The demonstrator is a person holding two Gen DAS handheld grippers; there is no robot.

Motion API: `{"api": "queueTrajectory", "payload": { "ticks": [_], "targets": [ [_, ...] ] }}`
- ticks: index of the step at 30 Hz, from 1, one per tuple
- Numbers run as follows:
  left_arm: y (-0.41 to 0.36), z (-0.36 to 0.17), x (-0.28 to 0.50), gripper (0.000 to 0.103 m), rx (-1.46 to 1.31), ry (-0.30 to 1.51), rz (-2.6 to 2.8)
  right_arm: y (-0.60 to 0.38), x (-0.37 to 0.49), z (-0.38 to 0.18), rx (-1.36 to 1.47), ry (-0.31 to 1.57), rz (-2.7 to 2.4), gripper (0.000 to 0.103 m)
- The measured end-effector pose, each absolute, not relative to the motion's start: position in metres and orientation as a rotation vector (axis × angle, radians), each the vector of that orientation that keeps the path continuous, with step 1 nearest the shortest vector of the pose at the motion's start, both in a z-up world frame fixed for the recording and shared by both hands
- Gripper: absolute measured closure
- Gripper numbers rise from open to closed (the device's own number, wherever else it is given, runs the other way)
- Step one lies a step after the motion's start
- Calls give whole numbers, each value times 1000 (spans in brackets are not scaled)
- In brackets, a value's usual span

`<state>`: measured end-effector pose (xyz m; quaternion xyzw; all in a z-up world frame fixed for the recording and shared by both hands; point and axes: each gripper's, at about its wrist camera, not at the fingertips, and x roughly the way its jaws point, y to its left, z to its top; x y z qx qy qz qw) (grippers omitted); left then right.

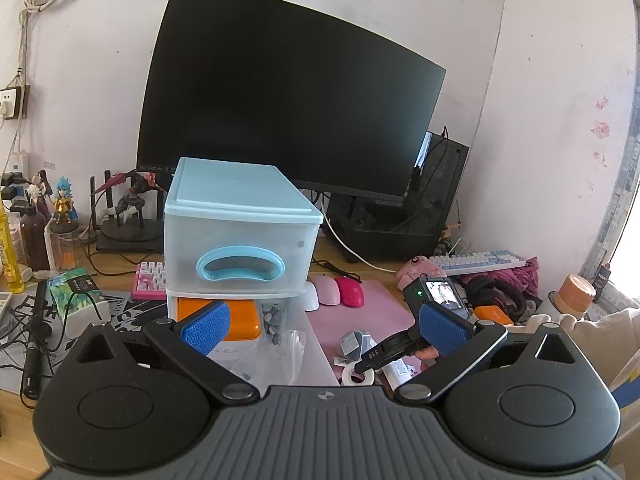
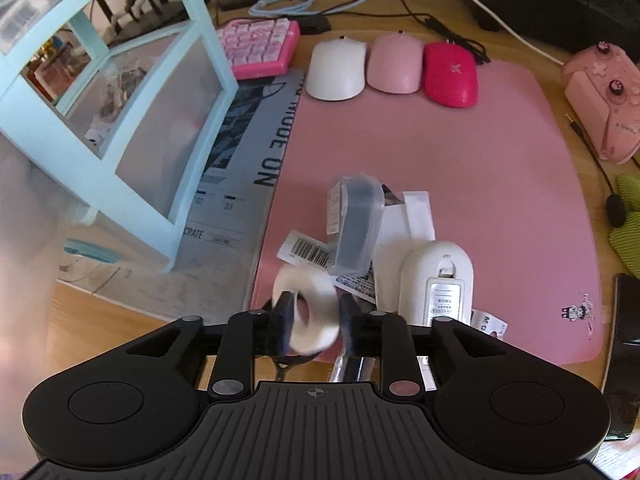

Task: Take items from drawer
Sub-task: 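Open the right tool to set the tape roll on the mat, then withdraw the right tool and bring it to the open drawer's front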

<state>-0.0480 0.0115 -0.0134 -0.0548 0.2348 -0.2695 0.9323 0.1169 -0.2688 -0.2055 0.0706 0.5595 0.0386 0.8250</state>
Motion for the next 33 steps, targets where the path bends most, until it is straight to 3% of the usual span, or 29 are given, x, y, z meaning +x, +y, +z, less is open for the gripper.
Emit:
{"api": "queueTrajectory", "payload": {
  "ticks": [4, 9, 12, 23, 26, 33],
  "targets": [
    [10, -14, -47, 0, -110, 477, -559, -267, 113, -197, 137, 1165, 73, 44],
    [9, -14, -46, 0, -105, 474, -568, -264, 107, -180, 132, 1133, 64, 35],
    [10, -15, -45, 0, -107, 472, -567, -260, 101, -163, 117, 1092, 50, 21],
    [13, -15, -44, 0, -109, 466, -566, -247, 73, -85, 55, 936, 17, 13],
    [14, -15, -43, 0, -110, 465, -567, -242, 62, -65, 31, 882, -3, 1],
    [15, -15, -44, 0, -109, 465, -567, -231, 33, -30, 25, 774, -4, 0]
  ]
}}
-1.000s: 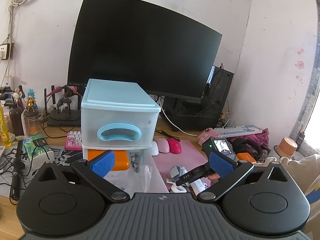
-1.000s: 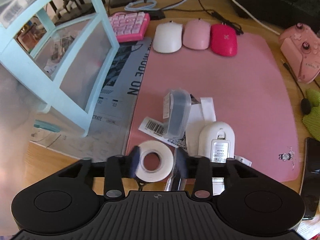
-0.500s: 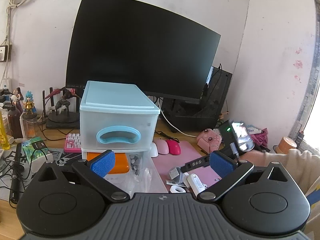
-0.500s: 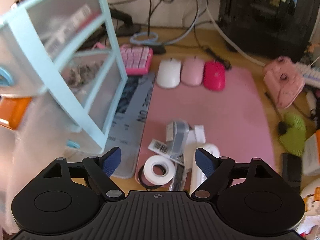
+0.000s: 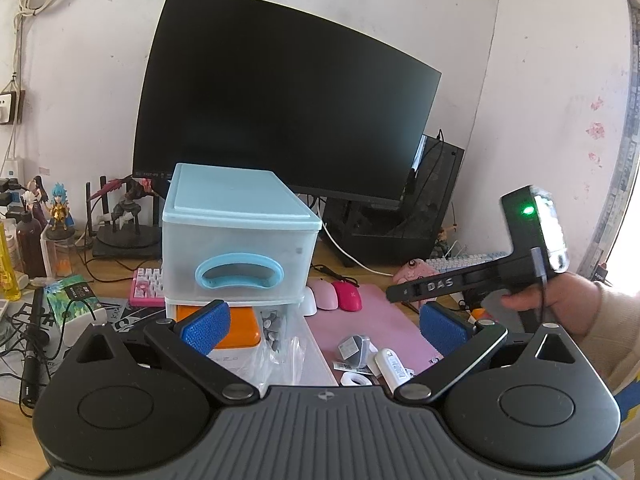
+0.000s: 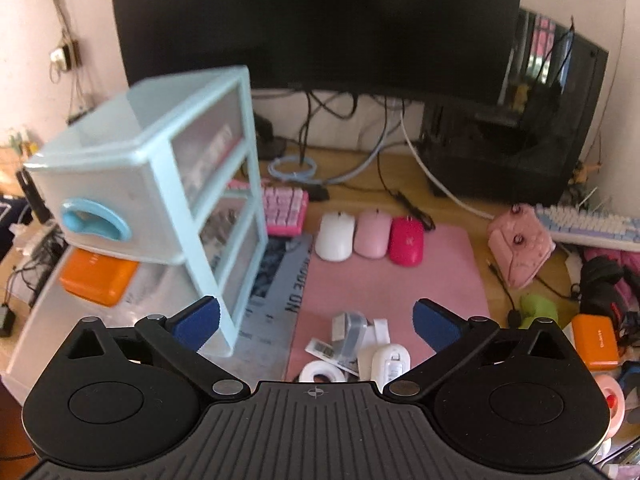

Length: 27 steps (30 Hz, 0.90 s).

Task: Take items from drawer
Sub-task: 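Withdraw the right tool and bring it to the open drawer's front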

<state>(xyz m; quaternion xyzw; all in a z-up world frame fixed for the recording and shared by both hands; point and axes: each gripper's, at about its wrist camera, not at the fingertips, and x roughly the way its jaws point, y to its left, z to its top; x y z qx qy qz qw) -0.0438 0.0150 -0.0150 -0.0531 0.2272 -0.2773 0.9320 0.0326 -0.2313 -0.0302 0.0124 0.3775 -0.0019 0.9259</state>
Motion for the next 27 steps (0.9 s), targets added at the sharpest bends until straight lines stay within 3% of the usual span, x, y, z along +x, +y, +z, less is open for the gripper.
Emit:
{"api": "queueTrajectory", "payload": {
  "ticks": [9, 27],
  "targets": [
    [19, -16, -50, 0, -107, 472, -549, -210, -19, -17, -19, 597, 5, 0],
    [14, -8, -71, 0, -95, 432, -410, -186, -48, -19, 4, 546, 54, 0]
  ]
}}
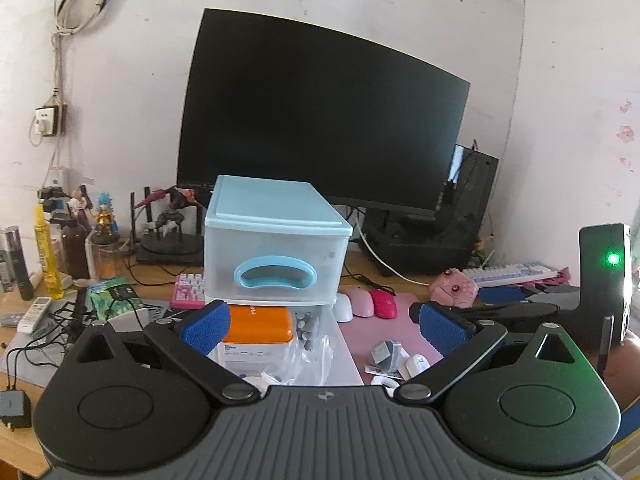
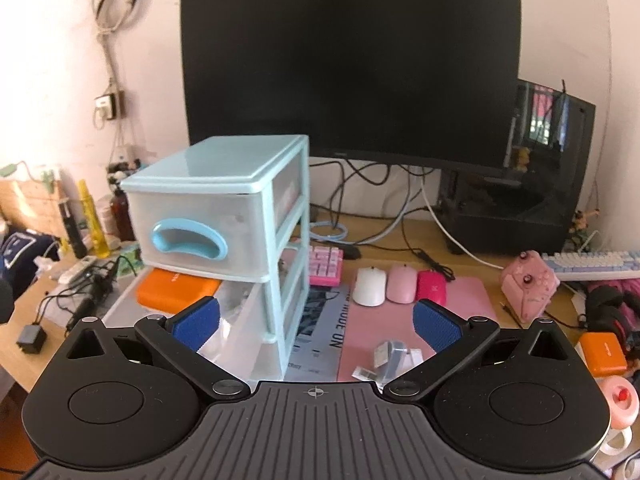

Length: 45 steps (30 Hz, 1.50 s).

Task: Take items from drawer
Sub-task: 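Withdraw the right tool and bring it to the open drawer's front, then push the middle drawer shut into the organizer with the right tool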

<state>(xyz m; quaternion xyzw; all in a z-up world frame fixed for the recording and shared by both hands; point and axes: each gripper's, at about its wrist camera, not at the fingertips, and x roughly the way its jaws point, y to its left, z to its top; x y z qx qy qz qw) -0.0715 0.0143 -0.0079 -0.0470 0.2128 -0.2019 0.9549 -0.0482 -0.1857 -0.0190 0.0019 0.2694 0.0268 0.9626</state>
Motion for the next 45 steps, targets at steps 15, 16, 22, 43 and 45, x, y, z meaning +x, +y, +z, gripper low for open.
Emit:
{"api": "queueTrajectory", "payload": {
  "ticks": [15, 16, 22, 43, 45],
  "targets": [
    [12, -12, -81, 0, -116, 442, -286, -172, -72, -48, -68, 544, 432, 1],
    [12, -12, -80, 0, -113, 442, -283, -170, -74, -51, -78, 540, 452, 2],
    [15, -11, -77, 0, -105, 448, -271, -154, -77, -69, -121, 574, 542, 26],
    [21, -14, -73, 0, -94, 476, -260, -150, -82, -103, -119, 648, 563, 75],
    [23, -13, -73, 0, -95, 471, -261, -150, -82, -102, -117, 646, 566, 75]
  ]
}}
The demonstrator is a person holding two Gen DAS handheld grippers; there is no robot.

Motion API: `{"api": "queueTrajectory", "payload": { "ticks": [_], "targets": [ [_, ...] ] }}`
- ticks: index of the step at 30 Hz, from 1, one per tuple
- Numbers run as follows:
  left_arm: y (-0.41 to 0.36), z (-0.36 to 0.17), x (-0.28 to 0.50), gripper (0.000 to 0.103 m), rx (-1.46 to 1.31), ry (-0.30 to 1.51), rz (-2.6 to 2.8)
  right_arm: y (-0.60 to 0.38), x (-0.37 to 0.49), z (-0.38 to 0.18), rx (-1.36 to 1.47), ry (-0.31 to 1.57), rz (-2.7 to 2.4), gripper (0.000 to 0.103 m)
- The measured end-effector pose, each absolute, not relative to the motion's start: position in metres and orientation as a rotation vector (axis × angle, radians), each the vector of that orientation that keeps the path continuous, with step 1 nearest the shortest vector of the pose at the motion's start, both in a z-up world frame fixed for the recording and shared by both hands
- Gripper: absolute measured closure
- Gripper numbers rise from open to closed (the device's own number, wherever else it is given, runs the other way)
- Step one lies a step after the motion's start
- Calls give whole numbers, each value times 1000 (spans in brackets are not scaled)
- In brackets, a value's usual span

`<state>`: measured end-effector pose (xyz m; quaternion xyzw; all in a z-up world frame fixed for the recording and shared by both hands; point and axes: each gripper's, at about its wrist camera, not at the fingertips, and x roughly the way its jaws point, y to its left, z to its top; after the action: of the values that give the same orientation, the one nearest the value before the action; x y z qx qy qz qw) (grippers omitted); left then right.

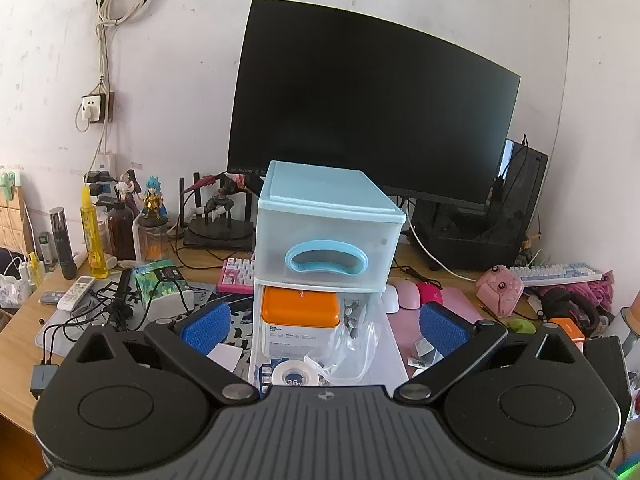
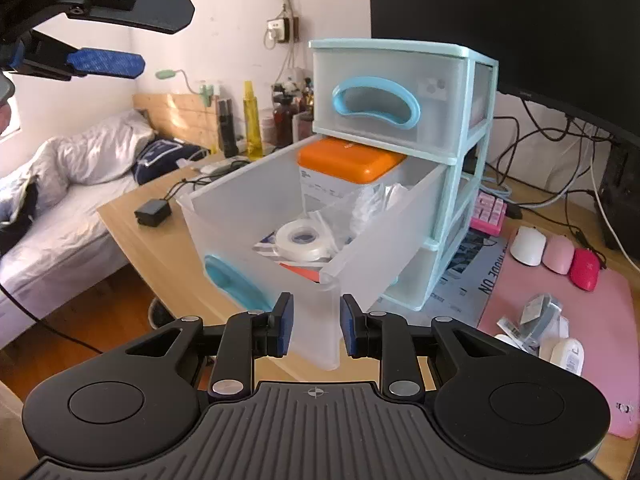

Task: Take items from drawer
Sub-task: 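Push the middle drawer shut into the organizer with the right tool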

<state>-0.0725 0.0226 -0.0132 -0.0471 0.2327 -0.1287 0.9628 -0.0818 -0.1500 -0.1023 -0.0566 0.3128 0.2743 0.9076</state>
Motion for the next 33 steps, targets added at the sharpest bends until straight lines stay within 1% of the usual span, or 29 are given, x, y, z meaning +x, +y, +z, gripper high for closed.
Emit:
{"api": "queueTrajectory", "payload": {
  "ticks": [13, 33],
  "targets": [
    [28, -10, -68, 0, -105, 447, -270, -147, -61, -96, -122, 621, 506, 76],
    [38, -5, -60, 0, -118, 412, -301, -151, 32, -104, -96, 642, 373, 75]
  ]
}}
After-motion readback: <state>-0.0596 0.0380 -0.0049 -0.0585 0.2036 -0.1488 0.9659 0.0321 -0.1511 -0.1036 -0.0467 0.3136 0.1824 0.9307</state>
